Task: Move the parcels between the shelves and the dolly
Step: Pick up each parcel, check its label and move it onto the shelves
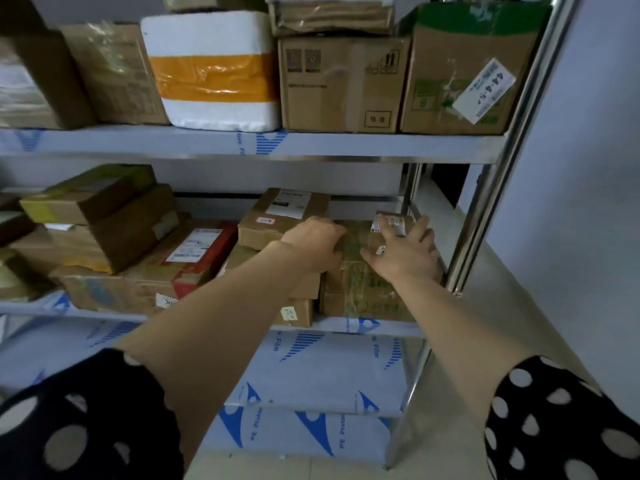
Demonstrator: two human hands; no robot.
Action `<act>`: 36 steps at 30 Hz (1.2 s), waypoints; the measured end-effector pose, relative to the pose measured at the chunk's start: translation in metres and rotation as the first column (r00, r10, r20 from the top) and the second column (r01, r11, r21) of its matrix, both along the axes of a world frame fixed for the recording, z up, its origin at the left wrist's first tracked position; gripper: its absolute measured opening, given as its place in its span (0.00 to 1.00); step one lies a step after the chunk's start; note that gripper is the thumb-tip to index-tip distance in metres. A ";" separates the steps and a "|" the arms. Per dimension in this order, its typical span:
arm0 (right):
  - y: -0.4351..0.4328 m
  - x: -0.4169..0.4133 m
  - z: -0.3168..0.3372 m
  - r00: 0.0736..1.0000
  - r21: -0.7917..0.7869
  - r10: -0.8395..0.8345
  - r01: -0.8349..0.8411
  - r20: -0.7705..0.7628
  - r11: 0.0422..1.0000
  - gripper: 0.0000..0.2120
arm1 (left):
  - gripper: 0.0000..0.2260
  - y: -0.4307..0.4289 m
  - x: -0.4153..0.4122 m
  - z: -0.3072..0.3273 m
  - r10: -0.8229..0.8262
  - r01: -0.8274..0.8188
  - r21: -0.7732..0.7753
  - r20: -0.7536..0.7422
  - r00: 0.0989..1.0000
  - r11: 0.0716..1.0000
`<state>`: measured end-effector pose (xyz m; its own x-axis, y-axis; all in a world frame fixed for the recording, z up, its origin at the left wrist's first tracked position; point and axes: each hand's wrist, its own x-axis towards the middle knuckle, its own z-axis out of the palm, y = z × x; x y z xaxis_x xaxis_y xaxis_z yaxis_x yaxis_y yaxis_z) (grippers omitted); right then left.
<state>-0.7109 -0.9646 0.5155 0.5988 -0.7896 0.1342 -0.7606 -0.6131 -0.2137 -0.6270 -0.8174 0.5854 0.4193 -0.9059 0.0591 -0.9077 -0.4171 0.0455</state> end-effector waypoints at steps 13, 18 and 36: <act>0.018 0.003 -0.008 0.972 -0.040 0.052 -0.044 0.230 0.998 0.21 | 0.17 0.032 -0.007 -0.003 0.045 -0.047 -0.049 -0.055 0.997 0.998; 0.083 -0.006 -0.011 0.791 -0.176 0.225 -0.150 0.570 0.973 0.30 | 0.16 0.054 -0.004 -0.007 0.188 -0.266 -0.239 -0.303 0.934 0.934; 0.515 0.099 -0.010 0.665 0.492 0.264 -0.715 0.698 0.497 0.23 | 0.10 0.524 0.047 -0.047 -0.027 -0.889 -0.287 -0.954 0.298 0.356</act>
<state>-0.6117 -0.4500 0.5050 0.9335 -0.3448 0.0990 -0.0213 -0.3289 -0.9441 -0.5802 -0.2932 0.5386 0.9508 -0.2787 -0.1350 0.1165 -0.0820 0.9898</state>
